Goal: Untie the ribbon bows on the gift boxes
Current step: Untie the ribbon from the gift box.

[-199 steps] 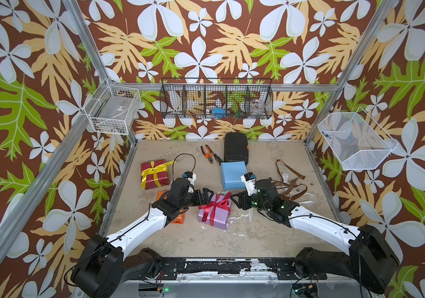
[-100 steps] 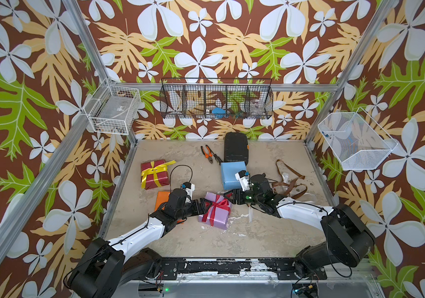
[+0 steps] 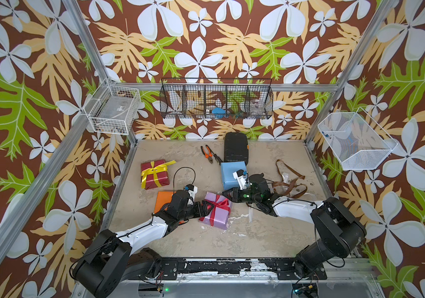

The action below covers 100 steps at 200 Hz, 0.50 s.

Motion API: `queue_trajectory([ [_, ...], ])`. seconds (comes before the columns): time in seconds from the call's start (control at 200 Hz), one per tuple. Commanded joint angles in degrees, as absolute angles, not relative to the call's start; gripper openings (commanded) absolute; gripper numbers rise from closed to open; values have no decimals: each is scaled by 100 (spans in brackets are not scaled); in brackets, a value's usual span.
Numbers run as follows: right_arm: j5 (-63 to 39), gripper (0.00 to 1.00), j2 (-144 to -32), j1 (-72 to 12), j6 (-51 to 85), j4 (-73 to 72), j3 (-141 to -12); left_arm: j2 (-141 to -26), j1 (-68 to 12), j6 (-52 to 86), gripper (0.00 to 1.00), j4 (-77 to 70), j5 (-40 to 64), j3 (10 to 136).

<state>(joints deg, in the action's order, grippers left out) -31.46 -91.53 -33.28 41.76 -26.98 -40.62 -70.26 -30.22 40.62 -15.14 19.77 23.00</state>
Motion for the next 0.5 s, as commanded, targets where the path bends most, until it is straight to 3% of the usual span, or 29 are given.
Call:
queue_trajectory([
  [0.0, -3131, 9, -9126, -3310, 4220, -2958, -4091, -7171, -3048, 4075, 89, -1770, 2038, 2433],
  [0.105, -3046, 0, -9041, -3282, 4184, -2916, -4043, -7460, -3093, 4052, 89, -1892, 2069, 2595],
  [0.33, -2667, 0, -8624, -3135, 3983, -2595, -3806, -8165, -3338, 4108, 90, -2162, 2242, 3114],
  [0.495, -2720, 0, -8474, -2928, 3993, -2650, -3569, -8022, -3340, 3948, 100, -1788, 2078, 3376],
])
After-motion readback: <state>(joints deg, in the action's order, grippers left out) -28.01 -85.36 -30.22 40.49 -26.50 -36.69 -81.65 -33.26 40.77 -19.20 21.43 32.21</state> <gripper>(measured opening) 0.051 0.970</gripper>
